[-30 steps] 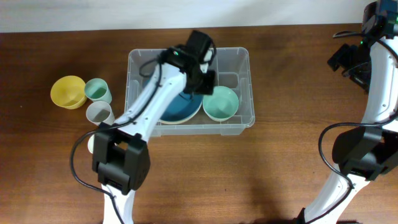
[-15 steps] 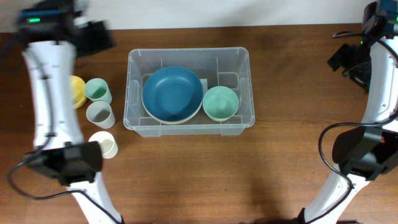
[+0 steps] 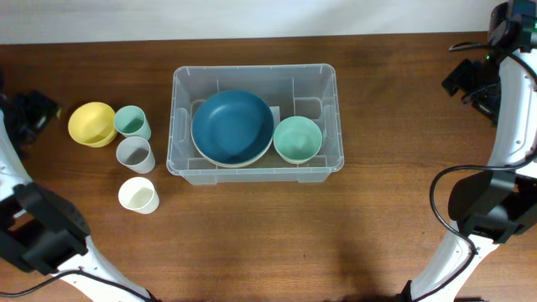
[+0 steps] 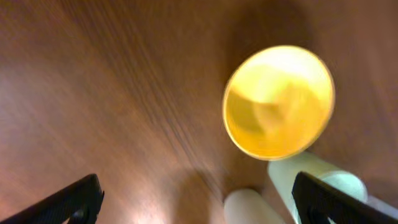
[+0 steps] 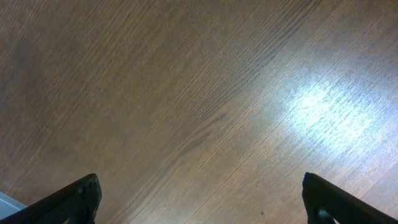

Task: Pack container
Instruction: 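Move left gripper to the yellow bowl and grasp its rim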

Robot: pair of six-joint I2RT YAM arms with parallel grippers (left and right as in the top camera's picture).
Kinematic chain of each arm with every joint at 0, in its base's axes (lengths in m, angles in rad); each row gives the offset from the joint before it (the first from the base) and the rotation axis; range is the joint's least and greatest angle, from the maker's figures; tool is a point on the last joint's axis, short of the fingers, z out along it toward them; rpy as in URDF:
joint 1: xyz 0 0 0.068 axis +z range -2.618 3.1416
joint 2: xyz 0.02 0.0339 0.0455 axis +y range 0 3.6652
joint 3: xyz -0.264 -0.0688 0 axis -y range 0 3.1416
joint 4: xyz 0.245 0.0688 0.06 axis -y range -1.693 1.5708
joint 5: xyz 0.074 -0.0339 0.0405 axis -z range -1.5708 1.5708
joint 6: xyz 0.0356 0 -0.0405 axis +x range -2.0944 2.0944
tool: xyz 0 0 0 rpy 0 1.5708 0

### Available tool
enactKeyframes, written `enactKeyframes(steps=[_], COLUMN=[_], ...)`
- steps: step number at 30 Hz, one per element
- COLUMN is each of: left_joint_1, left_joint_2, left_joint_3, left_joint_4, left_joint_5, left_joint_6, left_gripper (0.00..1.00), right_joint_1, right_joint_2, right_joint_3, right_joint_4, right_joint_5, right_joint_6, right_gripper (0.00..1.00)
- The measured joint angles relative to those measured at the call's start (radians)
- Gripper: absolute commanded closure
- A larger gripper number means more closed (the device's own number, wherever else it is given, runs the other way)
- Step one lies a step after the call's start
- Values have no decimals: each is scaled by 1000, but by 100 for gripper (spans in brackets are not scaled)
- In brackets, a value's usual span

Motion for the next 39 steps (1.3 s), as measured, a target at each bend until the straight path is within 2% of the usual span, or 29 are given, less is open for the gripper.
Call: enactKeyframes(steps=[4, 10, 16, 24, 26, 28, 31, 34, 37, 38, 39], left_joint_1=[9, -1, -36, -79, -79, -77, -74, -69, -62, -60, -58], left_joint_2=[0, 0, 15, 142, 158, 163, 163, 163, 163, 163, 163], left_joint_3=[-128, -228, -232, -233, -233, -233, -233, -233, -233, -233, -233], left_joint_4=[126, 254, 270, 278, 277, 277, 277, 277, 277, 277, 277], left_joint_5=[18, 29, 5, 0, -3, -7, -10, -14, -15, -15, -14], left_joint_6=[-3, -6, -6, -6, -6, -7, -16, -13, -16, -14, -17], left_gripper=[1, 1, 1, 1, 4, 11, 34, 63, 80, 89, 92], right_joint_1=[0, 0, 0, 0, 0, 0, 0, 0, 0, 0, 0], right_joint_2=[0, 0, 0, 0, 0, 0, 0, 0, 0, 0, 0], right_joint_3=[0, 0, 0, 0, 0, 0, 0, 0, 0, 0, 0], right_joint_4=[0, 0, 0, 0, 0, 0, 0, 0, 0, 0, 0], right_joint_5=[0, 0, 0, 0, 0, 0, 0, 0, 0, 0, 0], right_joint_6=[0, 0, -1, 0, 1, 0, 0, 0, 0, 0, 0], right_gripper=[1, 1, 1, 1, 1, 1, 1, 1, 1, 1, 1])
